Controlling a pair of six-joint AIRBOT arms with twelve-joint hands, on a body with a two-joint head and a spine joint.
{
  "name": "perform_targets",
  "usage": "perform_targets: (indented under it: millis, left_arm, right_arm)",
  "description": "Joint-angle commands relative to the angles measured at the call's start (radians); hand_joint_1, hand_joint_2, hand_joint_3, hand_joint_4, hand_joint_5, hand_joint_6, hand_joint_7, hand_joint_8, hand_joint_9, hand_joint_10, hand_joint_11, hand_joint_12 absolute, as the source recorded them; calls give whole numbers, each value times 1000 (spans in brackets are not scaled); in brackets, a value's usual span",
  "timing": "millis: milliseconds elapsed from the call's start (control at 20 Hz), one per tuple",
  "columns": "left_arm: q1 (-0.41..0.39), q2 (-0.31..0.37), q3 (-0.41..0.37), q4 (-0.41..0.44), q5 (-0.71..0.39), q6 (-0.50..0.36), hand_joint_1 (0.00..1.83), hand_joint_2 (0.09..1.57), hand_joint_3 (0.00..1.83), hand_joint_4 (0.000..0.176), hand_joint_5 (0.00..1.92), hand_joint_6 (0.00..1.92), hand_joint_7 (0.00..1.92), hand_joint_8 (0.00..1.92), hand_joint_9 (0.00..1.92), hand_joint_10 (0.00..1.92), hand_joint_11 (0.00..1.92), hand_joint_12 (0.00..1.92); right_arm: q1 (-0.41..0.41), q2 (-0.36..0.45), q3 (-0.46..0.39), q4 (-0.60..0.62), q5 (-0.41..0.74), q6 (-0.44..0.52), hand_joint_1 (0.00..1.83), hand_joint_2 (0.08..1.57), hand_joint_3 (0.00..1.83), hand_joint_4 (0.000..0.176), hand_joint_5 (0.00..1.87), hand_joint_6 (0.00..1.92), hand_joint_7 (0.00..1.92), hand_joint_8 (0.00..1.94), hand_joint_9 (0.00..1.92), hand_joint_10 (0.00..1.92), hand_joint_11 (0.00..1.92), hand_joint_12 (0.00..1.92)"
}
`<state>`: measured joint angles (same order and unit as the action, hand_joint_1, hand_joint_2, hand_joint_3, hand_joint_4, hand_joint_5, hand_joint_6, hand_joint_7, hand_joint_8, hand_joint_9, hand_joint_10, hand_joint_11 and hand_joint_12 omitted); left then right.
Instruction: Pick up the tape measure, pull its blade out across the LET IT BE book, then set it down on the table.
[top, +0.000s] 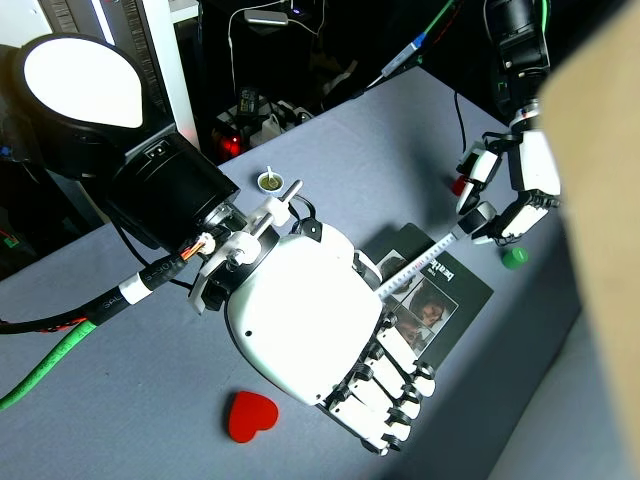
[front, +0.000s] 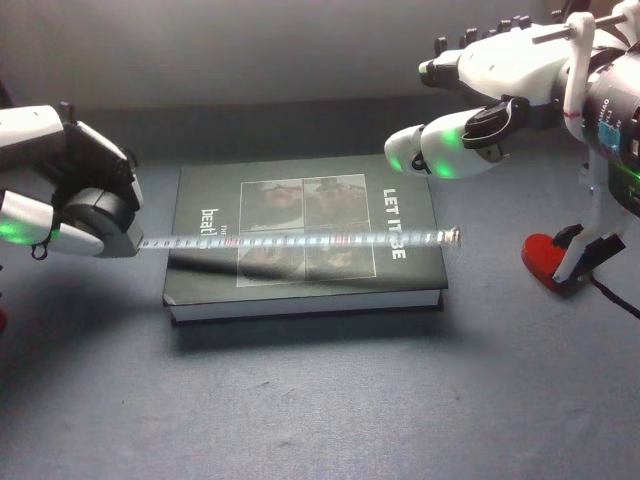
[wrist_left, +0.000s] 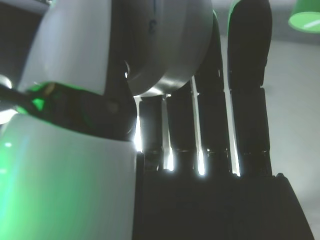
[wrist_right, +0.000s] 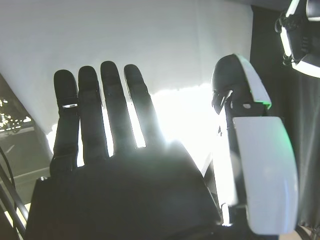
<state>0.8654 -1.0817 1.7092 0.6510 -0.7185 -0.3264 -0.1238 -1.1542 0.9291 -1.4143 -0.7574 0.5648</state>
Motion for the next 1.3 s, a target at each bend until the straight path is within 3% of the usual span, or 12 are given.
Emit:
perform_targets:
  millis: [0,1250]
  left_arm:
    - [-4,2,9,-62,-77,-5,1280,1068,0,0,1004,774,1176,847,1114,771,1042,1102]
    - [-18,2,3,-20,-75,13,1280,1066,0,0,1008,770,1177,844,1146,712,1046,1071]
  right_arm:
    - [8,6,1,-73,-6,5,140,1153,0,0,188,0,275,1,261,4,0,882]
    - [7,6,2,-75,-6,6,172,1144,0,0,227,6,312,4,314,7,0,987]
